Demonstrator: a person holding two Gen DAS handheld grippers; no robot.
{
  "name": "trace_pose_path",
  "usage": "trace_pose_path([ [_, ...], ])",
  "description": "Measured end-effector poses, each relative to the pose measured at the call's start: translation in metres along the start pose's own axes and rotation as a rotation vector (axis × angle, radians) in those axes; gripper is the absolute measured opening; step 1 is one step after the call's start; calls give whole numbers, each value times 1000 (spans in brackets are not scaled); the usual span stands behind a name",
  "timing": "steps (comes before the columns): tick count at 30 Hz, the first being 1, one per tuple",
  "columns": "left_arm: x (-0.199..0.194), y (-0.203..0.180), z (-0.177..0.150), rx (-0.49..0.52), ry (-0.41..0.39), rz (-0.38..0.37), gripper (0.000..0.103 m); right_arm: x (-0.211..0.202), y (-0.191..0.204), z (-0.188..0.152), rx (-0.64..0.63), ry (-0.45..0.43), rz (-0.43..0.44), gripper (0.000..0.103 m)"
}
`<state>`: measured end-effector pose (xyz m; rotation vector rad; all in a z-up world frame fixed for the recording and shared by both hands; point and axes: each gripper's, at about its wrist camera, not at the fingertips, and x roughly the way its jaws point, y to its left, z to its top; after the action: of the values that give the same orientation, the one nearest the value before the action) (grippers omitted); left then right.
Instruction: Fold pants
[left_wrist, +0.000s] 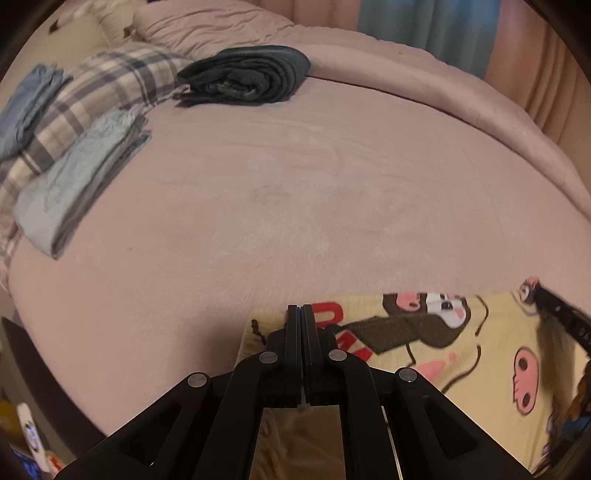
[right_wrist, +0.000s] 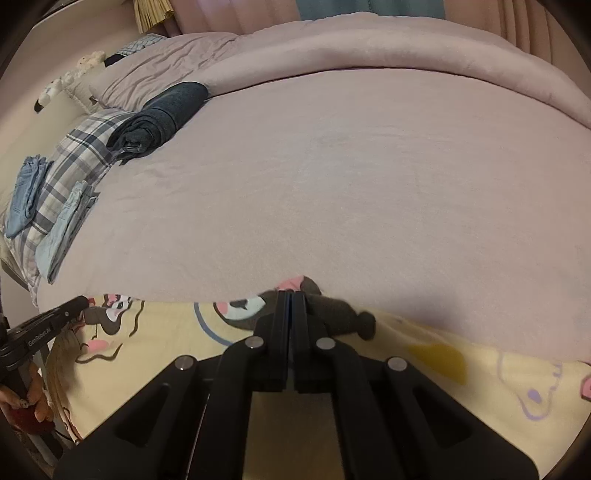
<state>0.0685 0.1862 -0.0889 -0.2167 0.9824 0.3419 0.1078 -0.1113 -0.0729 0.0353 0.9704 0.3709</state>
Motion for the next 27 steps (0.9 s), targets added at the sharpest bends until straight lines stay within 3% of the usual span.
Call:
trace_pose_path([
  [1, -4, -2, -2, 15, 4, 11, 6, -6, 0, -2, -13, -11, -33, 12],
  [3, -12, -3, -4, 25, 6, 24, 6, -20, -6, -6, -25, -35, -120, 37],
  [4, -18, -4, -4, 22, 5, 17, 6, -32, -13, -10, -15, -55, -141, 41],
  [7, -42, -11, -4, 6, -13, -14, 6, -65, -36, -18, 75, -77, -64, 45],
  [9, -57, -19, -2, 9, -37, -57, 6, -93, -47, -26, 95, -103, -27, 58],
  [11, -75, -34, -1, 15, -56, -105, 8, -124, -57, -37, 86, -154, -57, 66],
  [13, -90, -53, -2, 43, -77, -167, 19, -147, -68, -48, 95, -187, -84, 69],
  [15, -99, -71, -5, 67, -93, -230, 41, -167, -85, -62, 131, -205, -102, 70],
  [16, -100, -78, -7, 76, -102, -243, 43, -175, -94, -69, 158, -213, -113, 70],
  [20, -84, -102, -16, 113, -98, -183, 44, -191, -129, -104, 264, -214, -156, 74],
  [24, -65, -117, -33, 160, -59, -190, 44, -186, -156, -136, 346, -168, -188, 74],
  [27, -45, -114, -44, 149, -13, -83, 44, -177, -173, -153, 396, -129, -201, 73],
])
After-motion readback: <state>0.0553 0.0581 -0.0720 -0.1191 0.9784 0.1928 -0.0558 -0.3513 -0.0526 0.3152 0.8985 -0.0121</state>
